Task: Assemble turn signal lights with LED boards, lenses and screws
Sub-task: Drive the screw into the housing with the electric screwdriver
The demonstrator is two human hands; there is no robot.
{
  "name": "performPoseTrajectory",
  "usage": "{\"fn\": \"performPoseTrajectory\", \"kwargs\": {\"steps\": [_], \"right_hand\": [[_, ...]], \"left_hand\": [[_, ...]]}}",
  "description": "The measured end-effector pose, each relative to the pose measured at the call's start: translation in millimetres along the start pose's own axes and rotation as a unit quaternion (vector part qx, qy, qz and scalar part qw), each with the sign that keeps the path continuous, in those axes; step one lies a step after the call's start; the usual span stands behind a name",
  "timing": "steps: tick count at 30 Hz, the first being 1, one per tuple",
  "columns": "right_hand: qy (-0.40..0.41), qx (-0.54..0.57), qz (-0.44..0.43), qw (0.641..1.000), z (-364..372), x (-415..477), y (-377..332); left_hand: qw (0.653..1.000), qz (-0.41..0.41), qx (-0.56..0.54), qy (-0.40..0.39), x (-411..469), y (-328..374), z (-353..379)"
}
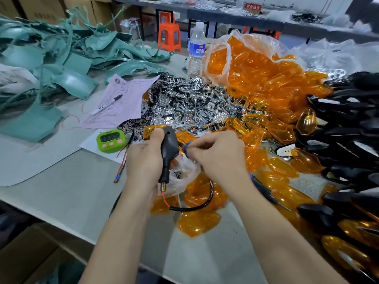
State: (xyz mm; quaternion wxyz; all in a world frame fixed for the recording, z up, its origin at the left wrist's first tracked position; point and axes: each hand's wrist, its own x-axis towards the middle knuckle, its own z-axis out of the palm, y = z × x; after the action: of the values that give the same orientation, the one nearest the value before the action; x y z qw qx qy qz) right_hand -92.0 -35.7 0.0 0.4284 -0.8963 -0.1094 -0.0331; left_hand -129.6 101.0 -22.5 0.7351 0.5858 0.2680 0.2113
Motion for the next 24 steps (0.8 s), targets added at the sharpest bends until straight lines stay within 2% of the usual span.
{"fn": "performPoseTrajectory", "kwargs": {"steps": [2,5,9,17,21,24], "right_hand": [[0.041,0.088,-0.011,0.995,-19,-3,0],[0.039,0.161,-0.046,0.985,-41,-16,-5],[0.049,0.123,-0.042,0.99,-58,-24,-2],[0.073,0.12,0.006,0.99,-76,-23,8],[0.088,0.088,0.018,0.992,-82,-21,9],[0.065,0.086,0.036,0.994,-87,-19,9]], "left_hand": [[0.999,0.023,0.029,-0.005,-7,-1,5],[0.994,0.067,0.081,-0.027,-18,-2,15],[0.982,0.122,0.123,-0.078,-32,-4,31],[0.943,0.252,0.186,-0.109,-49,-11,53],[0.939,0.257,0.213,-0.079,-49,-16,57],[0.944,0.248,0.203,-0.079,-49,-16,56]]}}
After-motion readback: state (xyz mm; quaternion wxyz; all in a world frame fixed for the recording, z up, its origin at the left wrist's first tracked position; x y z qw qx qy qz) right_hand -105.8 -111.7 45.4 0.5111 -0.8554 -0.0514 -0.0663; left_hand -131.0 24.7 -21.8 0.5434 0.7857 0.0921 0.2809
